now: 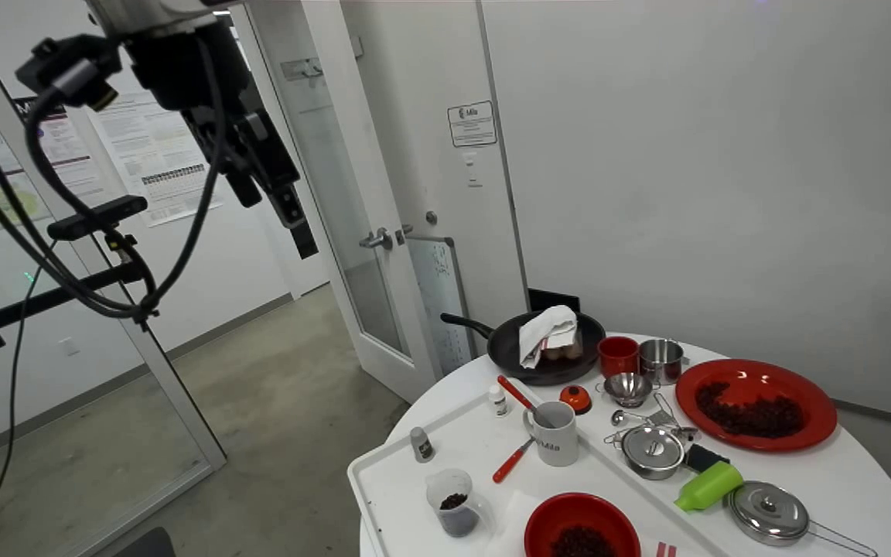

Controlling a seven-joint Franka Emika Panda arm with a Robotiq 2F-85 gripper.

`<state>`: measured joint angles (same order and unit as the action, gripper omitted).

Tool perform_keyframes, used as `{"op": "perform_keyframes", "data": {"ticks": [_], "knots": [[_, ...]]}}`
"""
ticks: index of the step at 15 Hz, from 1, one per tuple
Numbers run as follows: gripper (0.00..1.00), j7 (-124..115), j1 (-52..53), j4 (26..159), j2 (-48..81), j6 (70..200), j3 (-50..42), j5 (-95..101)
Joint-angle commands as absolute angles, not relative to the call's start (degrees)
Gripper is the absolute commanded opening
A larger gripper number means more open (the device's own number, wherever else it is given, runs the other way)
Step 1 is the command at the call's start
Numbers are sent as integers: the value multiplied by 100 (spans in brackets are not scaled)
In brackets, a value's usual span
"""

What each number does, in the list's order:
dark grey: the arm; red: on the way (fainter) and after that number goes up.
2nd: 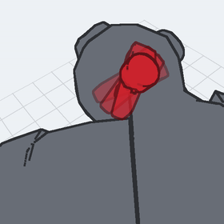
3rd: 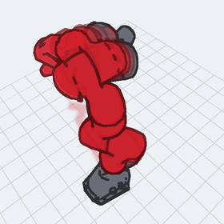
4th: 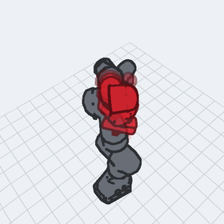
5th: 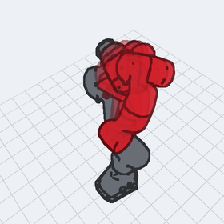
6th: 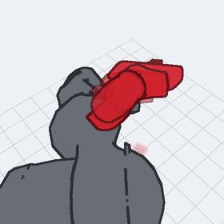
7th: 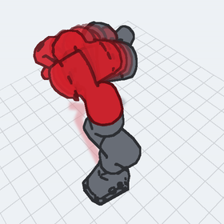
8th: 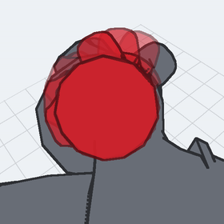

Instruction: Pour the contents in the clear jug into the red bowl

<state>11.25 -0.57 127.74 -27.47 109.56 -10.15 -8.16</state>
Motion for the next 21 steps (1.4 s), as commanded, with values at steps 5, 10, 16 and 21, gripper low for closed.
{"op": "perform_keyframes", "data": {"ticks": [5,10,16,21], "knots": [[100,-1007,-743,13343,-2091,12478,-273,23],[100,-2592,-1000,13477,-1036,13812,-128,460],[100,-3853,-1081,13480,76,15033,-339,1521],[100,-3580,-908,13525,163,14868,-507,1187]]}}
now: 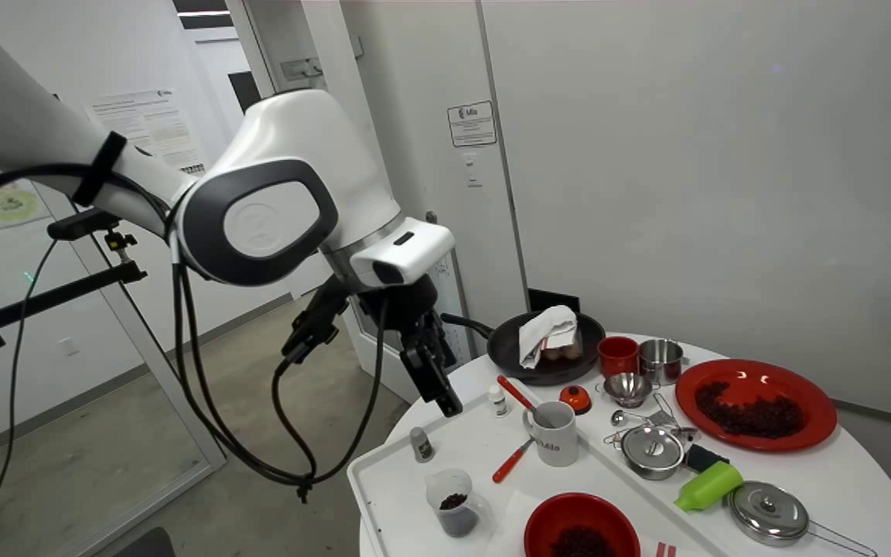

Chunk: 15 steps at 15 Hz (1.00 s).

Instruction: Pour the contents in the clear jug into the red bowl

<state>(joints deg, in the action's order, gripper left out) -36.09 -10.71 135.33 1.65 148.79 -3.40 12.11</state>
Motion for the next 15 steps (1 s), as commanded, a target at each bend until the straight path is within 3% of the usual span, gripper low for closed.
{"op": "perform_keyframes", "data": {"ticks": [1,15], "knots": [[100,-3585,-907,13512,167,14868,-508,1186],[100,-4594,-628,12546,2121,14633,-884,51]]}}
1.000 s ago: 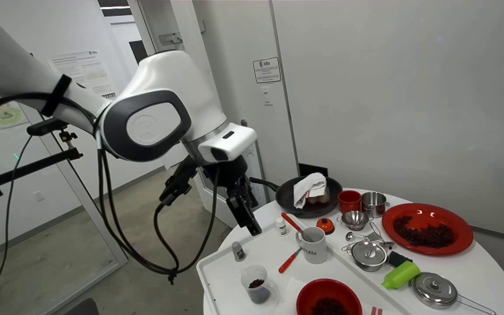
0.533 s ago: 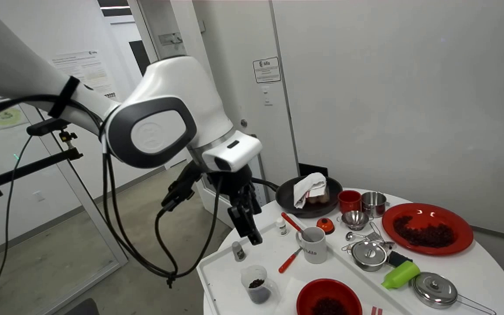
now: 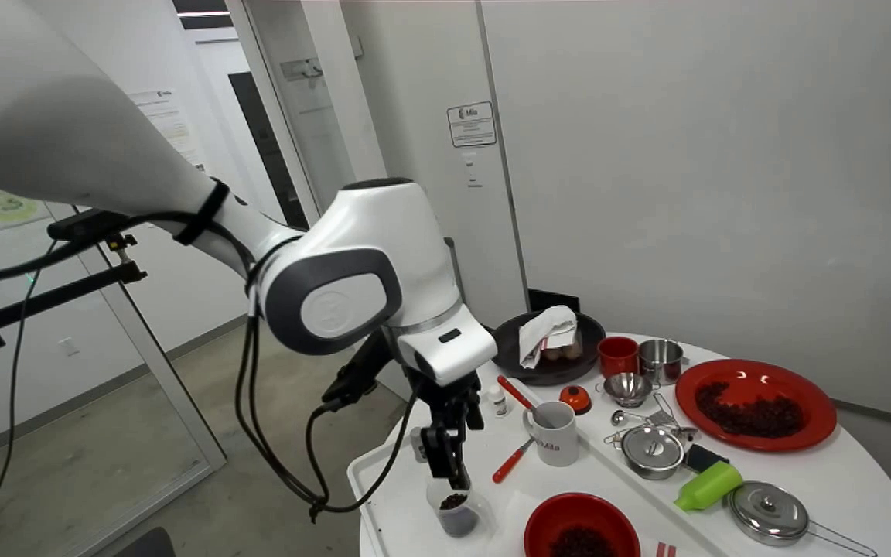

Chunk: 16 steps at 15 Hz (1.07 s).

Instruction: Pour the contents in the clear jug into the red bowl

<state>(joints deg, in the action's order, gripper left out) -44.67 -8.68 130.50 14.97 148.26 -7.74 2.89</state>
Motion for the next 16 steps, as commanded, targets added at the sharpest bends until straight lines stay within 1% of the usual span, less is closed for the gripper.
{"op": "perform_keyframes", "data": {"ticks": [1,4,9,12,16], "knots": [[100,-4437,-630,12396,2360,14553,-814,-116],[100,-4250,-576,11949,2968,14208,-705,-479],[100,-4248,-438,11170,3924,13755,-773,-531],[100,-4691,-176,10815,4406,13742,-1062,-328],[100,-4742,-96,10486,4778,13728,-1152,-397]]}}
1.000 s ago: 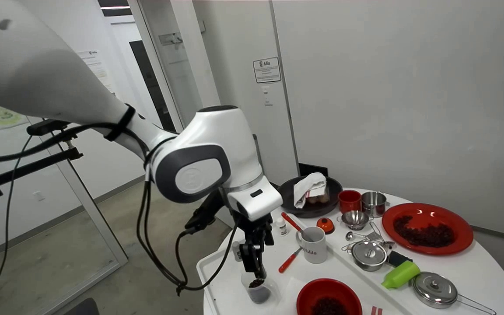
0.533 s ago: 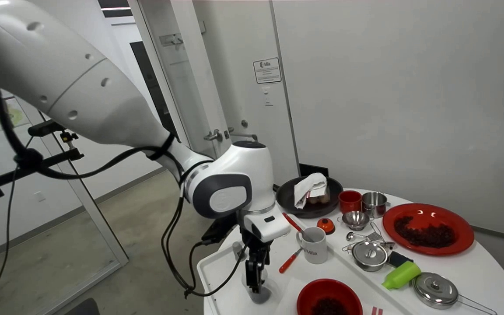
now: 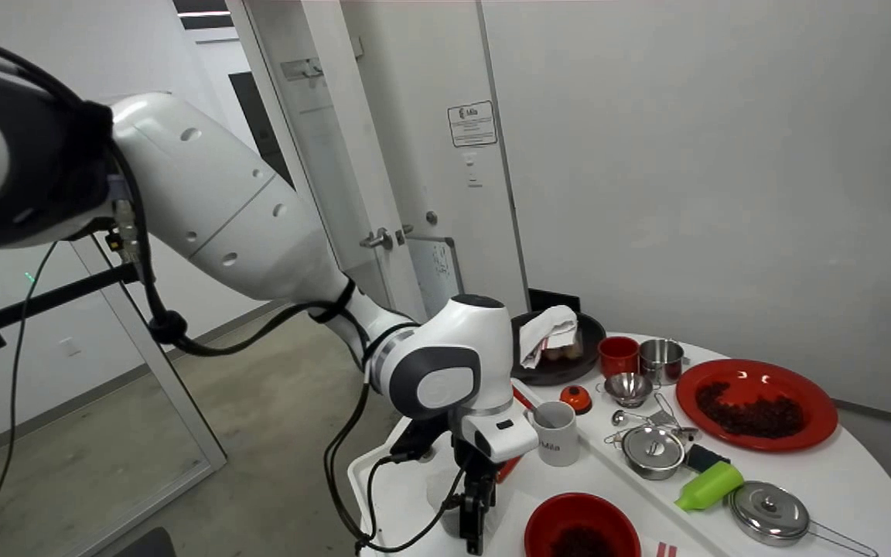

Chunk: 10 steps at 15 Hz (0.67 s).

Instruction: Pour the contents in the clear jug into the red bowl

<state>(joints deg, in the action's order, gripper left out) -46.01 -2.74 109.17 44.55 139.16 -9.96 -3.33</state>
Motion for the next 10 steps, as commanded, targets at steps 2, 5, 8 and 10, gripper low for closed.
{"op": "perform_keyframes", "data": {"ticks": [2,5,8,10], "knots": [[100,-4934,109,10361,4909,13794,-1309,-270],[100,-5483,453,10244,5035,13951,-1611,-123],[100,-5951,695,10153,5105,13952,-1806,12],[100,-5963,595,10086,5121,13839,-1676,-91]]}}
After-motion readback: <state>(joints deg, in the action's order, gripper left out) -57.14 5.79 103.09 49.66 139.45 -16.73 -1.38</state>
